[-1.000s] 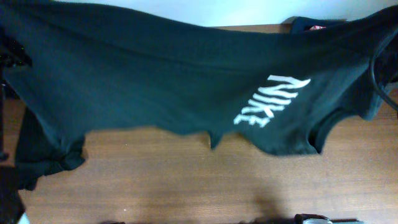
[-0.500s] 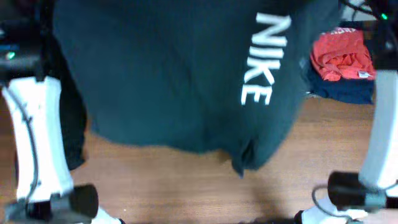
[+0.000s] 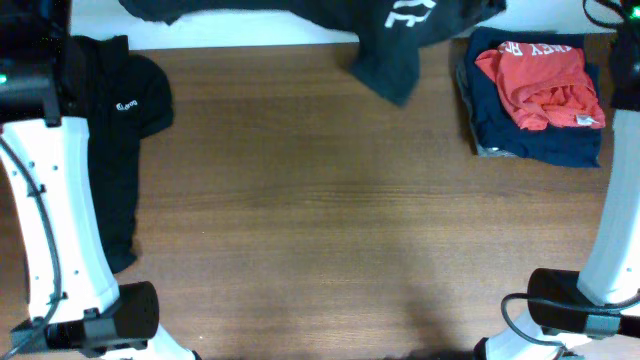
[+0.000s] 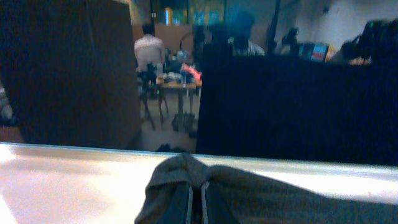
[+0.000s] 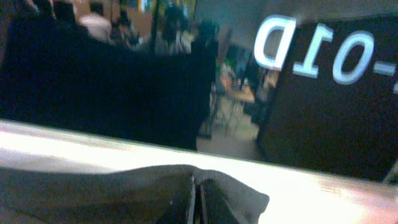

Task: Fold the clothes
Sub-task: 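Lower the shirt onto the table with both grippers, folding it in half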

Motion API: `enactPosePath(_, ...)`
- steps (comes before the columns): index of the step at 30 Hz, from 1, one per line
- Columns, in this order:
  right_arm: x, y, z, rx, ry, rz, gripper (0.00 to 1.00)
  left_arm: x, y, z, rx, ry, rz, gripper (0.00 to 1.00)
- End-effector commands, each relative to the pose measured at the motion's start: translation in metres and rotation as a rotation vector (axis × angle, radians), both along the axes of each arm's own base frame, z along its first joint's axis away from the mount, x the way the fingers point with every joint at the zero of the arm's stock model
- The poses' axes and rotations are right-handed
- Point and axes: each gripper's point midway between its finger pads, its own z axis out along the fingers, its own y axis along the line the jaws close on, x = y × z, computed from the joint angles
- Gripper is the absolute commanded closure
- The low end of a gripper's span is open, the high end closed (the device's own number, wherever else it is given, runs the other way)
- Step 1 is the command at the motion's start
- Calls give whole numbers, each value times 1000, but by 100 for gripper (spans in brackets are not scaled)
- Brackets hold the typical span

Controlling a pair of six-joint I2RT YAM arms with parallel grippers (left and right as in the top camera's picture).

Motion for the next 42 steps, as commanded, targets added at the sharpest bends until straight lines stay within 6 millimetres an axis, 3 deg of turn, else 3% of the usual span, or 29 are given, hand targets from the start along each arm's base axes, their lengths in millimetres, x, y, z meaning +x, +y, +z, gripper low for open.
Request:
enactPosePath(1, 7, -19, -35, 20, 124, -47, 96, -4, 6, -34, 26, 155, 20, 100)
enactPosePath(5, 16, -18, -109, 56, 378, -39, 96, -7, 6, -121, -3, 477, 13, 100)
enactPosePath(8, 8, -10, -153, 90, 552, 2, 96, -20, 7, -173, -24, 684, 13, 100)
enactPosePath(13, -17, -5, -197, 126, 755, 8, 96, -48, 9, -235, -55, 956, 16, 100)
enactPosePath(15, -28, -3, -208, 136, 820, 8, 96, -60, 9, -249, -65, 1032, 17, 100)
enactPosePath(26, -80, 12, -245, 200, 1083, 43, 96, -120, 1, -280, -95, 1311, 8, 99)
enactPosePath(30, -96, 16, -252, 222, 1158, 53, 96, -126, -1, -281, -104, 1331, -3, 99)
enactPosePath(37, -113, 21, -230, 260, 1104, 38, 96, -134, -10, -264, -115, 1283, -43, 100)
enactPosePath(40, -128, 24, -222, 265, 1091, 35, 96, -151, -11, -254, -112, 1267, -41, 100)
enactPosePath(42, -140, 26, -227, 269, 1118, 34, 96, -166, -12, -254, -111, 1279, -37, 99)
